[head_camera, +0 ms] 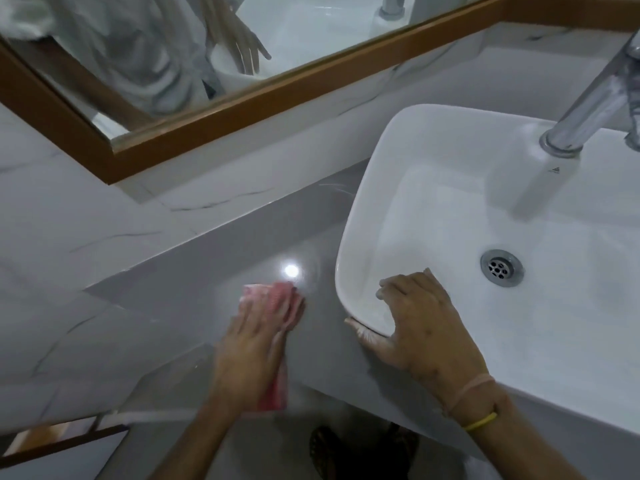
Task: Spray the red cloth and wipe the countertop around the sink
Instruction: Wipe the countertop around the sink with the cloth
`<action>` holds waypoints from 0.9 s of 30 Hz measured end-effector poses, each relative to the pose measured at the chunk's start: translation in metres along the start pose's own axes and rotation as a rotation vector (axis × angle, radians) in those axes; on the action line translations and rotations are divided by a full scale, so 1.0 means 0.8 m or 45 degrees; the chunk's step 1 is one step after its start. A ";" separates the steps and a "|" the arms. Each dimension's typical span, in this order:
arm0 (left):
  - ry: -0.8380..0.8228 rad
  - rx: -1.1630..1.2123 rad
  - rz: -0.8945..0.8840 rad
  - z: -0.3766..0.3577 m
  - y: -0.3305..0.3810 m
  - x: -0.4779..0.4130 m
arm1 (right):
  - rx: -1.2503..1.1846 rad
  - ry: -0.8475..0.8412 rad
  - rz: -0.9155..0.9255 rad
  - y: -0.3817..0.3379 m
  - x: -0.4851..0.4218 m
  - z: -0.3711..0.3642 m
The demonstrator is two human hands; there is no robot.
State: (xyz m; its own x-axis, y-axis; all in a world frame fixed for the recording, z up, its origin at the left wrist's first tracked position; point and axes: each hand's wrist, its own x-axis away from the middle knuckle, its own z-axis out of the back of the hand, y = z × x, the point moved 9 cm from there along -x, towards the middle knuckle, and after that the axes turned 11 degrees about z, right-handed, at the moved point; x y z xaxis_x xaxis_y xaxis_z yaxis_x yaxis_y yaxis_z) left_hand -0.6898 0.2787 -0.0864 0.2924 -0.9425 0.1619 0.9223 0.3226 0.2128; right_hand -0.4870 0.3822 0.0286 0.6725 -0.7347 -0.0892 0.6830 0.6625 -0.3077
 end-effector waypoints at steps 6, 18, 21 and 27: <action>0.127 -0.027 0.323 0.047 -0.054 -0.117 | -0.017 0.013 0.002 -0.003 -0.001 0.004; -0.051 -0.192 -0.082 -0.012 0.025 -0.043 | 0.072 0.141 -0.004 -0.019 0.014 0.028; -0.053 -0.125 -0.031 0.006 -0.003 -0.077 | 0.031 0.311 0.004 -0.058 0.055 0.035; 0.048 -0.161 0.119 0.033 0.007 -0.192 | -0.209 0.328 -0.283 -0.102 0.114 -0.015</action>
State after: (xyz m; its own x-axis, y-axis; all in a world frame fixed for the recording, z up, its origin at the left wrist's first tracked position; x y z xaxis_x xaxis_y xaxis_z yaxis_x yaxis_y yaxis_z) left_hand -0.7363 0.4277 -0.0845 0.3856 -0.9122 0.1384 0.9143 0.3979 0.0751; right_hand -0.4847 0.2598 0.0343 0.4047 -0.8845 -0.2321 0.7355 0.4657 -0.4921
